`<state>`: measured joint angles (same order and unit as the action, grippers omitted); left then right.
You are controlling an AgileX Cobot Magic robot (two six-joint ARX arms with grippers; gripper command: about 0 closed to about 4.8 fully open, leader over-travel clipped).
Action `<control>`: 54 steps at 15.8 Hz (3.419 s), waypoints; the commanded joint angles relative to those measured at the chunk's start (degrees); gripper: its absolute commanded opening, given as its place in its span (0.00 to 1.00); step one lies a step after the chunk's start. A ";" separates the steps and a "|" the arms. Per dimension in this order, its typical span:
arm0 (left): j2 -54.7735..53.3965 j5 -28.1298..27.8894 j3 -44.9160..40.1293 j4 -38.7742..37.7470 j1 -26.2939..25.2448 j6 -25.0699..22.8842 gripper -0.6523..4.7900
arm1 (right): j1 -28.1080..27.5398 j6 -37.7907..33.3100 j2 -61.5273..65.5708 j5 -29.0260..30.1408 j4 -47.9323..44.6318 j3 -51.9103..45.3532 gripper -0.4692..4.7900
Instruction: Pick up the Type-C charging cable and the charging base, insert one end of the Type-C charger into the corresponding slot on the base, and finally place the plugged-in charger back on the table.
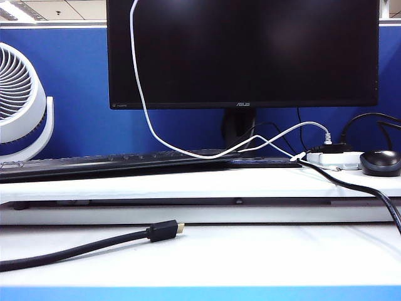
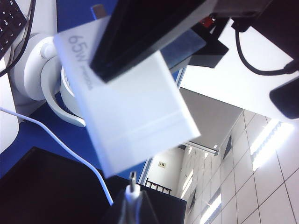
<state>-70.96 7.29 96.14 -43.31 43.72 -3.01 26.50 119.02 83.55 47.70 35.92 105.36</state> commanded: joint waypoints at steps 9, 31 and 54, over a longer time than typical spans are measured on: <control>0.31 -0.85 0.22 0.52 -0.04 0.26 0.15 | 0.09 -0.07 -0.35 3.06 -0.11 0.22 0.09; 0.33 -0.39 0.26 -0.52 0.02 0.50 0.15 | 0.11 -0.07 1.09 4.13 -0.26 -0.17 0.09; 0.28 1.75 0.24 0.57 0.02 6.64 0.15 | 0.90 -0.07 1.84 4.61 -0.66 -0.20 0.09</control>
<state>-70.94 8.01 96.14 -45.39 43.68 2.63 27.09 119.02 85.52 51.72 35.44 105.01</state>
